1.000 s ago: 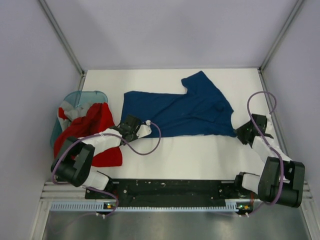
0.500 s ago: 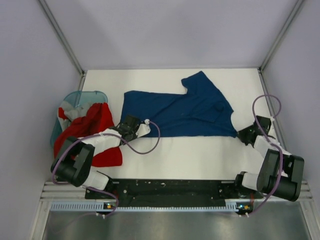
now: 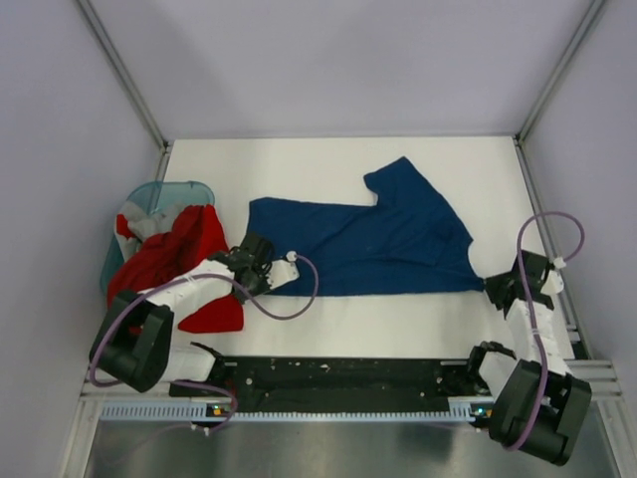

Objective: Fold and stack the t-shirts
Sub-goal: Fold the flattened tshirt in 1/3 of the way

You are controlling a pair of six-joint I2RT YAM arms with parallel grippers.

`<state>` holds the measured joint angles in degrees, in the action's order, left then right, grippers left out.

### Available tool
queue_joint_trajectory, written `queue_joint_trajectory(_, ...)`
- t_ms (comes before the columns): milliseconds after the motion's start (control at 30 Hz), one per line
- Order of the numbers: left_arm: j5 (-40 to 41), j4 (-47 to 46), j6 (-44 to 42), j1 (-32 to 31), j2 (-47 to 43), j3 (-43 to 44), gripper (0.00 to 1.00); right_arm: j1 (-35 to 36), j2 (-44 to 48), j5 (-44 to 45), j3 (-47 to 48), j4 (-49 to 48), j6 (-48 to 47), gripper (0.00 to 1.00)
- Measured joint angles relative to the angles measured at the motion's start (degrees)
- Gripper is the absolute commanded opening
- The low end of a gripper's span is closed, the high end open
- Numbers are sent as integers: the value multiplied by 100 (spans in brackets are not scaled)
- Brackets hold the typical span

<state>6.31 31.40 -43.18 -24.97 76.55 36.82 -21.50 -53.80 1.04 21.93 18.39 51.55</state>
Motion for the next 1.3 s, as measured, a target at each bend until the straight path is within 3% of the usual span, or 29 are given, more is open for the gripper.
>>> queue_joint_trajectory(300, -758, 872, 66, -376, -223, 63, 1, -98, 538, 1224, -352, 708, 660, 0)
queue_joint_trajectory(367, -981, 1132, 90, -452, -258, 109, 26, -214, 481, 1296, -352, 761, 780, 0)
queue_joint_trajectory(400, -1075, 1268, 96, -503, -278, 140, 38, -286, 466, 1314, -348, 763, 817, 16)
queue_joint_trajectory(467, -1185, 1497, 138, -623, -350, 170, 53, -433, 463, 1377, -343, 767, 868, 65)
queue_joint_trajectory(500, -1215, 1611, 157, -662, -407, 175, 55, -511, 466, 1438, -328, 754, 916, 80)
queue_joint_trajectory(567, -1248, 1816, 203, -695, -474, 205, 56, -638, 496, 1532, -232, 688, 957, 92)
queue_joint_trajectory(667, -1202, 2065, 304, -699, -483, 428, 56, -767, 487, 1593, -116, 796, 894, 94)
queue_joint_trajectory(767, -1143, 2203, 424, -699, -483, 809, 56, -796, 538, 1668, 68, 1062, 726, 87)
queue_joint_trajectory(933, -1268, 2273, 610, -734, -461, 1648, 54, -793, 914, 1537, 654, 1069, -90, 41)
queue_joint_trajectory(1067, -1340, 2166, 752, -1165, -85, 2520, 45, -579, 903, 562, 1001, 490, -833, 22)
queue_joint_trajectory(1167, -1510, 1862, 848, -1639, 514, 3261, 44, -192, 501, -160, 1023, 146, -1207, 3)
queue_joint_trajectory(1300, -1862, 1121, 960, -2186, 1506, 4229, 43, -42, -636, -929, 997, -114, -1469, 0)
